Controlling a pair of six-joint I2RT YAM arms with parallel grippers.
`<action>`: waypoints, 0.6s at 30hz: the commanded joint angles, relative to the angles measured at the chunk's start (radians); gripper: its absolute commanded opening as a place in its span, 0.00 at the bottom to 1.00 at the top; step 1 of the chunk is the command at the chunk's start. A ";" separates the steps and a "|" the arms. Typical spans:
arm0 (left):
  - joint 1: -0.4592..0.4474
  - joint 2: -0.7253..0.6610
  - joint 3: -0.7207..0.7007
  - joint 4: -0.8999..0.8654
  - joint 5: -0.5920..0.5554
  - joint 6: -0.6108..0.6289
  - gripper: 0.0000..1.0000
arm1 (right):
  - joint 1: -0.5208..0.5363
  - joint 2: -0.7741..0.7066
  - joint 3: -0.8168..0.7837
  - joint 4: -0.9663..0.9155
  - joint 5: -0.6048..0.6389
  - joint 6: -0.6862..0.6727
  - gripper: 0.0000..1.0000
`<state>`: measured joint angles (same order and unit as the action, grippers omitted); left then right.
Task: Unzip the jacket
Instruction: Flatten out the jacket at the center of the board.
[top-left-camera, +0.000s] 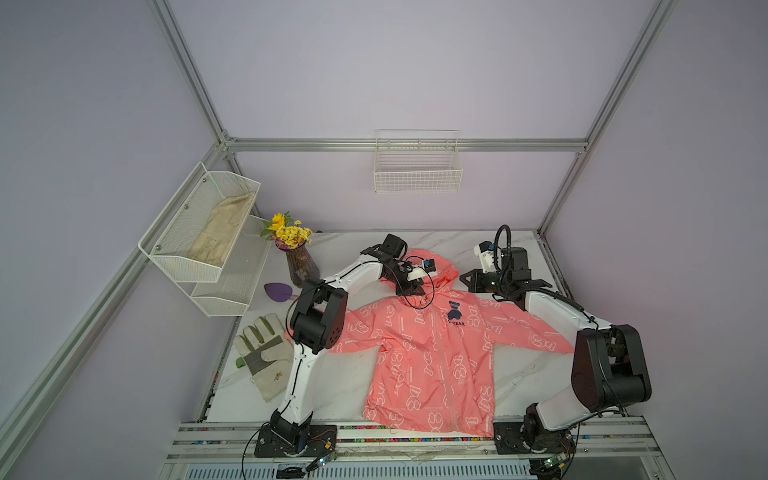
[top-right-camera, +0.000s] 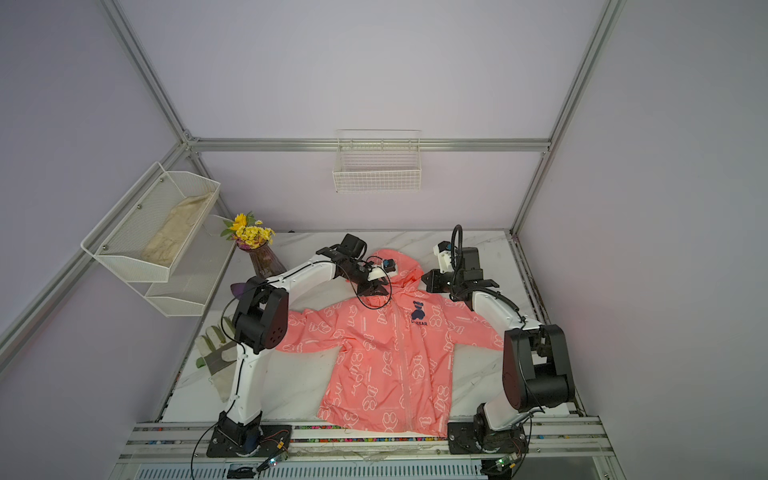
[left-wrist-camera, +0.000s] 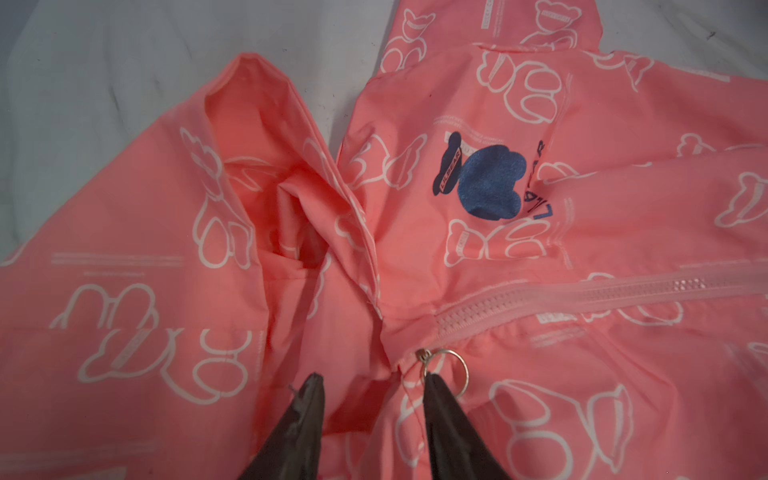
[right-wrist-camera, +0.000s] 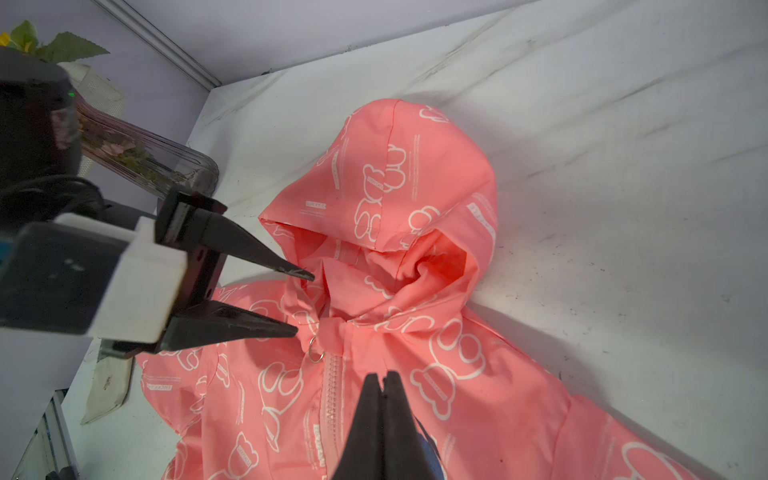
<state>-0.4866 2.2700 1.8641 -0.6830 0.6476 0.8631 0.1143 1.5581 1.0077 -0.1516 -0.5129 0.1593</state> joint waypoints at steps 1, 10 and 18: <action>0.005 0.021 0.084 -0.138 0.073 0.069 0.40 | 0.010 -0.003 0.011 -0.011 0.006 -0.023 0.05; 0.006 0.029 0.083 -0.141 0.062 0.069 0.40 | 0.009 0.023 0.025 -0.006 0.011 -0.024 0.04; -0.004 0.041 0.083 -0.142 0.084 0.051 0.33 | 0.011 0.033 0.022 -0.004 0.017 -0.018 0.04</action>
<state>-0.4812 2.3116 1.8965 -0.8093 0.6865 0.9012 0.1196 1.5867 1.0077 -0.1513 -0.5056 0.1516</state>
